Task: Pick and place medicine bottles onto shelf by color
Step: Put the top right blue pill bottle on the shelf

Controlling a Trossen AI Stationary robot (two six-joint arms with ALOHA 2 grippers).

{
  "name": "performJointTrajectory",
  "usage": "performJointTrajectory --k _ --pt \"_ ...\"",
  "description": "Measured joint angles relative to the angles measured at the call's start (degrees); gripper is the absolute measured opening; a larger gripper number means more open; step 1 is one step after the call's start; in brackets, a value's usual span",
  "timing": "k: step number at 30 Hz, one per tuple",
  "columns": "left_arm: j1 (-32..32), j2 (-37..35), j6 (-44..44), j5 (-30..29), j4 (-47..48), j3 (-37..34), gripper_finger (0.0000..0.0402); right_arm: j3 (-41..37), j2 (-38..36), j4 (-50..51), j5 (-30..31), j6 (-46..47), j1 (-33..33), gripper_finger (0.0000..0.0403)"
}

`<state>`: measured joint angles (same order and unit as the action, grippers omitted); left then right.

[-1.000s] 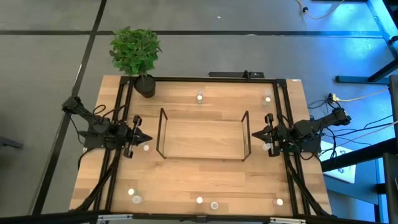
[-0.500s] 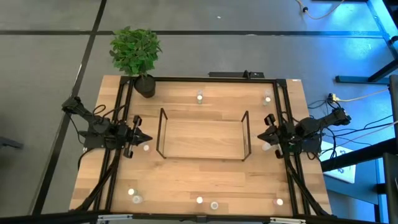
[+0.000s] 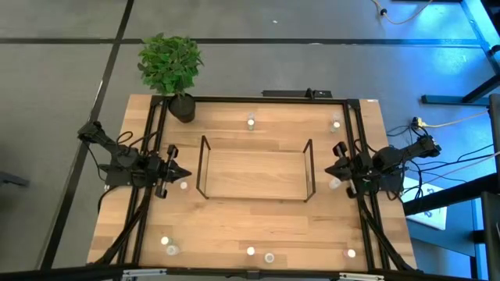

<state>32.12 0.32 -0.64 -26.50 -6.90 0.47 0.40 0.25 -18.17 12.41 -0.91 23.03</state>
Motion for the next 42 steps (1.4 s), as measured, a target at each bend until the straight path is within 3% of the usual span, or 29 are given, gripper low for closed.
performJointTrajectory --k 11,18,25,29,32,37,42 --pt "-0.01 -0.02 0.00 0.00 0.00 0.00 0.0000 0.00 0.07 5.59 3.78 -7.04 -0.04 0.0001" --pt "-0.02 -0.02 0.00 0.00 0.00 -0.01 0.0000 0.00 0.45 13.52 14.95 -8.68 -0.08 0.0001" --pt "-0.01 -0.01 0.00 0.00 0.00 -0.01 0.0000 0.00 0.81 8.07 14.13 -10.00 -1.33 0.0000" --pt "-0.01 0.00 0.01 0.00 0.00 -0.01 0.0000 0.00 0.81 3.33 7.06 -10.05 -1.88 0.0000" --pt "-0.01 -0.02 0.00 0.00 0.00 -0.01 0.0000 0.95 0.88 2.77 5.12 -11.53 -1.92 0.0000" --pt "-0.02 -0.02 0.00 0.00 0.00 0.00 0.0000 8.99 3.72 8.73 5.00 -11.64 -1.92 0.0000" --pt "-0.01 -0.01 0.00 0.00 0.00 -0.02 0.0000 20.60 11.26 18.72 5.10 -10.27 -1.92 0.0000"
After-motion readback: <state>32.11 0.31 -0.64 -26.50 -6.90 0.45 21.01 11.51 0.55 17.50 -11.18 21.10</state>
